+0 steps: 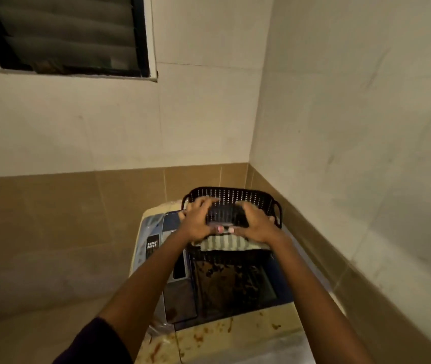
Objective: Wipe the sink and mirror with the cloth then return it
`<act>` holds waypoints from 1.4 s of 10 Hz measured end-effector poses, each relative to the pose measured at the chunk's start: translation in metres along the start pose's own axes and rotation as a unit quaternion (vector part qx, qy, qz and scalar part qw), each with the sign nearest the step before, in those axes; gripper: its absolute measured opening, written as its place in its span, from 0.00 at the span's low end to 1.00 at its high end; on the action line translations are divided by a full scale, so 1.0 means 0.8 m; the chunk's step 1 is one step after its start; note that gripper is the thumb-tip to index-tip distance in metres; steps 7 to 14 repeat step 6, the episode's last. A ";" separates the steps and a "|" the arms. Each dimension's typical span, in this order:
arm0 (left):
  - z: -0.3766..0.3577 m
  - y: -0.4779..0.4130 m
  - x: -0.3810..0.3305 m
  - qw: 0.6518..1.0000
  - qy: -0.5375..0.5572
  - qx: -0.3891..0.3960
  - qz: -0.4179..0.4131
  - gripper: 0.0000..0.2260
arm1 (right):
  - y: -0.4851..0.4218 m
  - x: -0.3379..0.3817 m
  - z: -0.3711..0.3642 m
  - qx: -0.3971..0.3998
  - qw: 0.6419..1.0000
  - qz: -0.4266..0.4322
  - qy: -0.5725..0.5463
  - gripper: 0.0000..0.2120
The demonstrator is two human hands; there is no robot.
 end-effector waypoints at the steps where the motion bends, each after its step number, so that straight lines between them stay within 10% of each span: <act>1: -0.021 0.020 -0.009 0.990 -0.115 0.073 -0.030 0.14 | 0.007 0.011 -0.039 0.115 0.989 0.035 0.088 0.27; 3: -0.006 0.038 -0.031 0.945 -0.318 0.023 -0.074 0.10 | 0.013 0.016 -0.035 0.063 0.976 0.032 0.208 0.22; 6: 0.026 0.081 -0.028 0.954 -0.296 -0.001 -0.049 0.29 | 0.034 0.040 -0.021 -0.009 0.982 0.061 0.179 0.29; 14: 0.026 0.081 -0.028 0.954 -0.296 -0.001 -0.049 0.29 | 0.034 0.040 -0.021 -0.009 0.982 0.061 0.179 0.29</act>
Point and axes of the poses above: each hand's wrist, its own y-axis away from the middle knuckle, its own z-axis out of the back of the hand, x = y × z, the point moved 8 cm from there along -y, towards the middle knuckle, and after that the axes turned 9 degrees about y, right-handed, at the moved point
